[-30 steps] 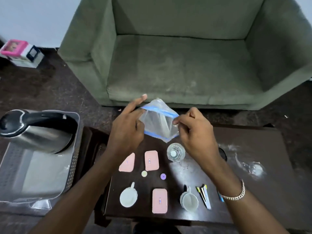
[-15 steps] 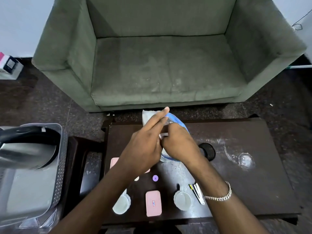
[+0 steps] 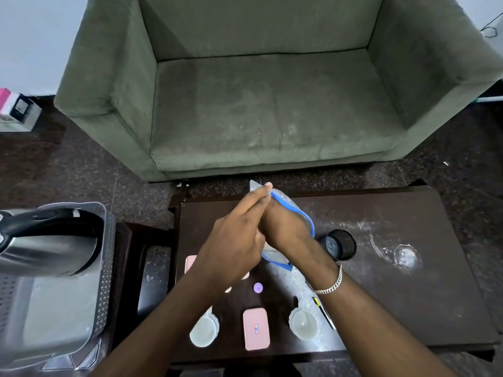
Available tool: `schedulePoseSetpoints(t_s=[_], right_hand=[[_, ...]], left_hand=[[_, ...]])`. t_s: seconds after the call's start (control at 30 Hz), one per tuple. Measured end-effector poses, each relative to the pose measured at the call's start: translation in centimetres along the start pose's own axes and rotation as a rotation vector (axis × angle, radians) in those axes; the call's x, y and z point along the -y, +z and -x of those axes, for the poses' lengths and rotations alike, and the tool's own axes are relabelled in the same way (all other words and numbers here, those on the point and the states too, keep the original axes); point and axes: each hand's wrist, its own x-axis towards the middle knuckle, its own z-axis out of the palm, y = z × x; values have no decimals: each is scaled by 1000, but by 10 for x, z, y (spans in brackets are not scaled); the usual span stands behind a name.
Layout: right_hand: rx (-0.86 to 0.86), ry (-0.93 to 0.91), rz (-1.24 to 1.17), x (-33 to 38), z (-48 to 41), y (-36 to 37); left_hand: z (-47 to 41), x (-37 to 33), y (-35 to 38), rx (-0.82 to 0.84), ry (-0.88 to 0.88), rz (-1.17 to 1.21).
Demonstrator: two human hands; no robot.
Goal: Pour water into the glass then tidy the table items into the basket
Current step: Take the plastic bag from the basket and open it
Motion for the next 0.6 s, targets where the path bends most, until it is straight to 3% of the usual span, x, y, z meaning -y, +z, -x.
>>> schedulePoseSetpoints(t_s=[0.1, 0.3, 0.43, 0.6], right_hand=[[-88, -98, -30, 4, 9, -2], [-52, -178, 32, -10, 14, -4], [-187, -319, 50, -16, 23, -1], [-448, -189, -378, -40, 39, -8]], left_hand=[[-7, 11, 2, -4, -65, -53], [-19, 13, 14, 33, -104, -49], [-25, 17, 15, 20, -147, -57], [-31, 17, 14, 16, -129, -36]])
